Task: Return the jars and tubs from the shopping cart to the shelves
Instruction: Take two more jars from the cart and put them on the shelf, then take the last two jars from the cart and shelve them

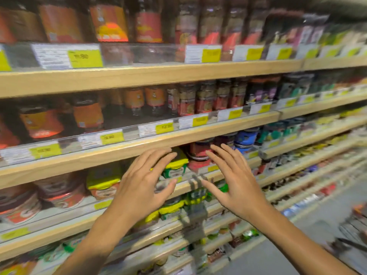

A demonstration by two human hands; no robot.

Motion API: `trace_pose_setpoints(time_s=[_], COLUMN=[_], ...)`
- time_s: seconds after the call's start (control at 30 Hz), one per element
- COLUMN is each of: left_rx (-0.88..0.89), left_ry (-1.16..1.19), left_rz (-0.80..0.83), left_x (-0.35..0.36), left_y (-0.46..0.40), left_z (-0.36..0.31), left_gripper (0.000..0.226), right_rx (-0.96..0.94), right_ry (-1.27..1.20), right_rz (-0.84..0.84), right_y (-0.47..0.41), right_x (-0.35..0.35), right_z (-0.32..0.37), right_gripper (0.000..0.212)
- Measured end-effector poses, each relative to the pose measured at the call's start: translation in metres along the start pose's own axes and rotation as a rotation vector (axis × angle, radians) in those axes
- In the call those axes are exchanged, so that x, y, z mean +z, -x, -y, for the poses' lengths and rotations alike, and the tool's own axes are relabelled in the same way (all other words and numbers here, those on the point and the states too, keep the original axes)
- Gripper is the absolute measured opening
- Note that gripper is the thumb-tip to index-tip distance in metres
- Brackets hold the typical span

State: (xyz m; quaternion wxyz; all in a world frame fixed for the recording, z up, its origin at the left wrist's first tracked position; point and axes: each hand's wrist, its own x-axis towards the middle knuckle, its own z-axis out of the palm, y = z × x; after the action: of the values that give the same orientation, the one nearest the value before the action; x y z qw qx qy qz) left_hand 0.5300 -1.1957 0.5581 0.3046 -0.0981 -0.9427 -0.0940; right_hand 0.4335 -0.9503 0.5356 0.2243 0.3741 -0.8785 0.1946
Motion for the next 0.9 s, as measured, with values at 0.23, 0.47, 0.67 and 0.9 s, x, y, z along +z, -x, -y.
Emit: trace_pose_setpoints(time_s=[0.23,0.47,0.67,0.9], left_rx=[0.172,0.366,0.476,0.635], left_ry=[0.047,0.200,0.295,0.404], left_rz=[0.109,0.224,0.373,0.525], left_x=[0.081,0.181,0.257,0.346], left_y=[-0.070,-0.130,-0.154,-0.175], left_z=[-0.109,-0.253,-0.360,-0.445], left_gripper=[0.057,0.059,0.064,0.070], right_rx=[0.185,0.442,0.668,0.941], right_ry=[0.036,0.099,0.247,0.319], right_rz=[0.003,-0.046,-0.022,0.013], right_y=[0.078,0.200,0.297,0.375], right_x=[-0.060,-0.124,-0.161,-0.181], right_z=[-0.112,-0.228,-0.303,-0.352], right_gripper=[0.072,0.069,0.068,0.072])
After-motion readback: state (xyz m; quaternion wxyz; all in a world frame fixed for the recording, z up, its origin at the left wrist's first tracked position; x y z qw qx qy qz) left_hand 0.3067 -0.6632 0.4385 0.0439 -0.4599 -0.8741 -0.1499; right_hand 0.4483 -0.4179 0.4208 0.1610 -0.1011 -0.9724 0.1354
